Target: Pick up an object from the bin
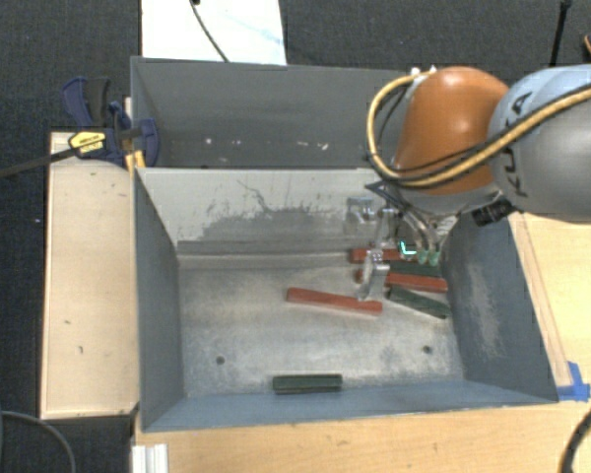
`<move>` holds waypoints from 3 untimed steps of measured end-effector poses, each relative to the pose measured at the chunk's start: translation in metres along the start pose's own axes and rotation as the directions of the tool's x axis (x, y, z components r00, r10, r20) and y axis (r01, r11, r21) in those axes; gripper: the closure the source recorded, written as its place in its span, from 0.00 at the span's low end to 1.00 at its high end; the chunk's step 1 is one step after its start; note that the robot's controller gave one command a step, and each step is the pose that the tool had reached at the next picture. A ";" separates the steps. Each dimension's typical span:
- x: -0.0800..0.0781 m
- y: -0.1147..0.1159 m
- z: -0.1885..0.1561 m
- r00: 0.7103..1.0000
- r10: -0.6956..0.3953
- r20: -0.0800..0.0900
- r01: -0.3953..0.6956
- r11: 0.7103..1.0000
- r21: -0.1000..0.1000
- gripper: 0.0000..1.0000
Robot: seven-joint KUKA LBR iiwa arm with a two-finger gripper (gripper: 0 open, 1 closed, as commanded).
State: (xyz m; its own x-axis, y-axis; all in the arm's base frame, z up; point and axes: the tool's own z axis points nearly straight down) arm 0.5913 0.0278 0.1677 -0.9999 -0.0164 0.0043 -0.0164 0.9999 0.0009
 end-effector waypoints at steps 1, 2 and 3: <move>0.006 0.011 0.102 1.000 -0.032 -0.001 0.032 1.000 0.000 0.00; 0.003 0.011 0.097 1.000 -0.029 0.007 0.029 1.000 0.000 1.00; 0.003 0.011 0.097 1.000 -0.028 0.007 0.028 1.000 0.000 0.00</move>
Offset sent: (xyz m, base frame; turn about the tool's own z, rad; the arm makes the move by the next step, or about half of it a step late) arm -0.0049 0.0112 -0.0977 -0.0392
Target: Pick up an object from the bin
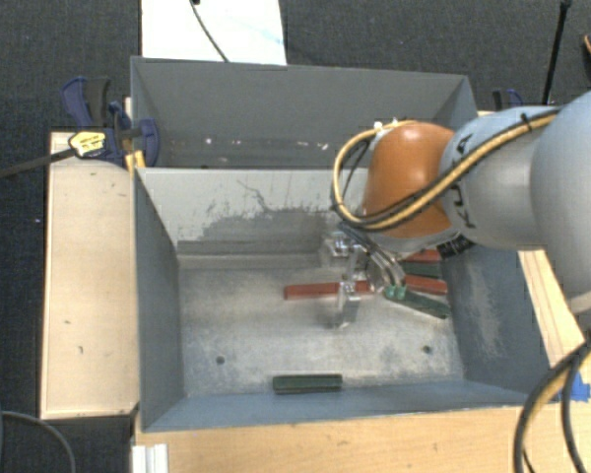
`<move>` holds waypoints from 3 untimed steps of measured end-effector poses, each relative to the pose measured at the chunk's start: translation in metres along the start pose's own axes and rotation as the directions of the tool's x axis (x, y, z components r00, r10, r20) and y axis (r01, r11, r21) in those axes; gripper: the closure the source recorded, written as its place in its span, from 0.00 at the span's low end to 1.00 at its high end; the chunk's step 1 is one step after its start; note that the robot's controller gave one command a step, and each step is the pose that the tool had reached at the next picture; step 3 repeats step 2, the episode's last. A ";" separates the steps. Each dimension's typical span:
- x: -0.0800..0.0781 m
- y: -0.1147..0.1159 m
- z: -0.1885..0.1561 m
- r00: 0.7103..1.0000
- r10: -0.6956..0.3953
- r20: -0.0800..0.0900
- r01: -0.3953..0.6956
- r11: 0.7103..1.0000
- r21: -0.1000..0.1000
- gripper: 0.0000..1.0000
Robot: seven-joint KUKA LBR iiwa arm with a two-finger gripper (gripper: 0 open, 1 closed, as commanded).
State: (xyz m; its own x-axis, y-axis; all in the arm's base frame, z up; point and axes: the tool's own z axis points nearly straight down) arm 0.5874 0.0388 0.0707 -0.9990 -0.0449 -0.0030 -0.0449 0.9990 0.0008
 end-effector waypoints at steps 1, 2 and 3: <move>0.000 0.000 0.000 1.000 0.001 0.000 -0.001 1.000 0.000 1.00; 0.020 0.003 -0.147 0.946 -0.323 0.006 0.323 0.946 0.002 1.00; 0.020 0.003 -0.147 0.946 -0.323 0.006 0.323 0.946 0.002 1.00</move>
Offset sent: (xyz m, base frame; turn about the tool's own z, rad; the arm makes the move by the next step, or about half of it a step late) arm 0.0000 0.0000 0.0000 0.0000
